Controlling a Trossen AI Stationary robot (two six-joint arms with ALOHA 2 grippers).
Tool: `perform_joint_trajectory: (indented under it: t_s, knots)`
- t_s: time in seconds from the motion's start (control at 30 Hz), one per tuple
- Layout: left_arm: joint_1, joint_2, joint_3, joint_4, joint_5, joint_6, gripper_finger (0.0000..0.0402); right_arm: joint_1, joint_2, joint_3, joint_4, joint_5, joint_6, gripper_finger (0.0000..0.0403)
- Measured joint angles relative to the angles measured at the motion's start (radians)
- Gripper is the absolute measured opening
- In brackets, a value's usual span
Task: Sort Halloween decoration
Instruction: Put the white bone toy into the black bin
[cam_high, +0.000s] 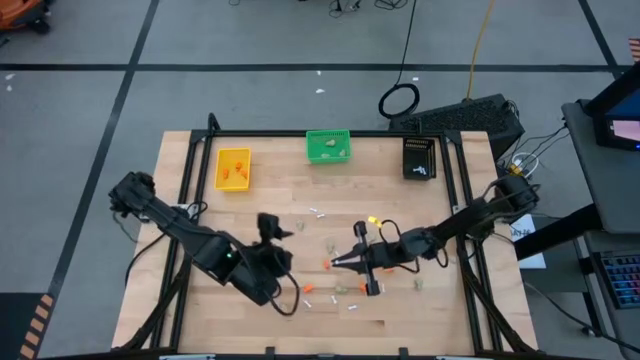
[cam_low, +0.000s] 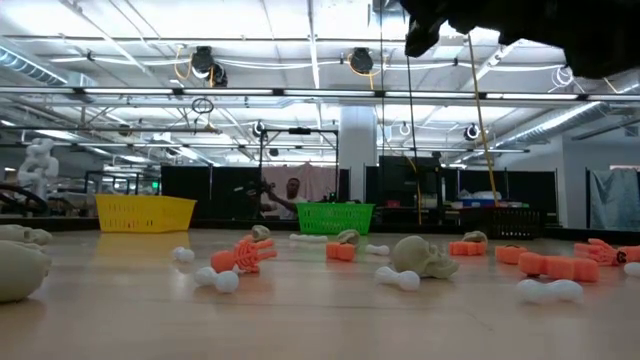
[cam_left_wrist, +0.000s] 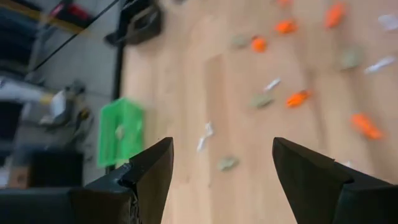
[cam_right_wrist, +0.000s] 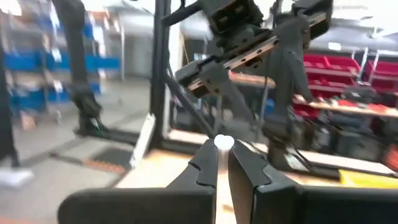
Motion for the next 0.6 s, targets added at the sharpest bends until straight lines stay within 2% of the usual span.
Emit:
perform_joint_trajectory:
  t_s: [0.17,0.3,0.43,0.6]
  knots:
    - [-0.009,-0.12,-0.24,0.221,-0.046,-0.016,0.0264,0.0,-0.139,0.0,-0.268,0.101,-0.039,0.0004]
    - [-0.009,-0.227,-0.43,0.47,-0.046,0.053,0.0264,0.0,-0.235,0.0,-0.379,0.186,-0.095,0.0004]
    - [-0.005,-0.308,-0.591,0.707,-0.045,0.124,0.0264,0.0,-0.287,0.0,-0.388,0.193,-0.17,0.0004]
    - [-0.005,-0.359,-0.742,1.001,-0.043,0.153,0.0264,0.0,-0.304,0.0,-0.268,0.169,-0.185,0.0004]
